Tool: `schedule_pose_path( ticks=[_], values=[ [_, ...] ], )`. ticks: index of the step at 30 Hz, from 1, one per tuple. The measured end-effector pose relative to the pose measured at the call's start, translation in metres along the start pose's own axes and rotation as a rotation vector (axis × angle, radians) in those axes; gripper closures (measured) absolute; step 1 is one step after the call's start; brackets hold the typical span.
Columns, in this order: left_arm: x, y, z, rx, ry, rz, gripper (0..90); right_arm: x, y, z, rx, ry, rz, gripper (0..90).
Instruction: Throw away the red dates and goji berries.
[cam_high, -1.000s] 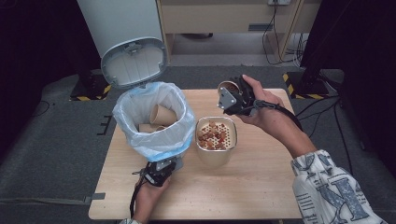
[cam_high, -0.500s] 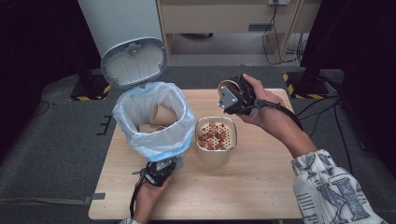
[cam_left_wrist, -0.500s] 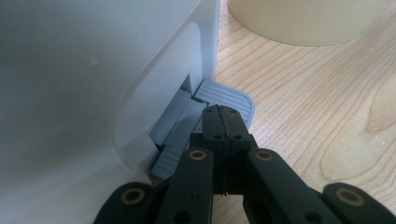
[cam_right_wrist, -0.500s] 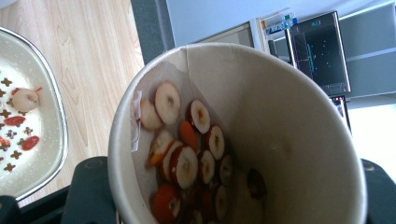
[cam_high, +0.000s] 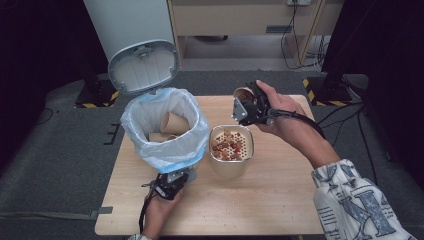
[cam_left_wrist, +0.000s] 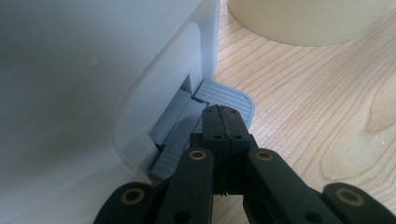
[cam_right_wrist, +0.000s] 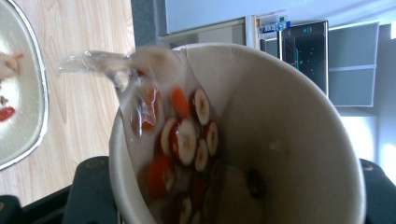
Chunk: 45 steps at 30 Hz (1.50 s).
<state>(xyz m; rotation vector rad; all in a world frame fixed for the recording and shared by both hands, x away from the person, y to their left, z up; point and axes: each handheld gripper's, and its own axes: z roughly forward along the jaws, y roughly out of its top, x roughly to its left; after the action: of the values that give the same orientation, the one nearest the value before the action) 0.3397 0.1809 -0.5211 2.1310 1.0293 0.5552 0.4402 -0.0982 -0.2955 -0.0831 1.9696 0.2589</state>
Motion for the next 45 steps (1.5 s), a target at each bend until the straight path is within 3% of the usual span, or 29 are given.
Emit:
schedule_pose_path(
  ticks=[35,42,45],
  values=[
    [0.000,0.000,0.000,-0.001,-0.001,0.000,89.8,-0.015,-0.003,-0.006,-0.051,0.001,0.089,36.4],
    [0.000,0.000,0.000,-0.001,-0.001,0.000,89.8,-0.019,0.001,-0.007,-0.026,-0.022,0.013,36.5],
    [0.000,0.000,0.000,-0.001,-0.001,0.001,89.8,-0.015,0.004,-0.006,0.008,-0.049,-0.081,36.5]
  ],
)
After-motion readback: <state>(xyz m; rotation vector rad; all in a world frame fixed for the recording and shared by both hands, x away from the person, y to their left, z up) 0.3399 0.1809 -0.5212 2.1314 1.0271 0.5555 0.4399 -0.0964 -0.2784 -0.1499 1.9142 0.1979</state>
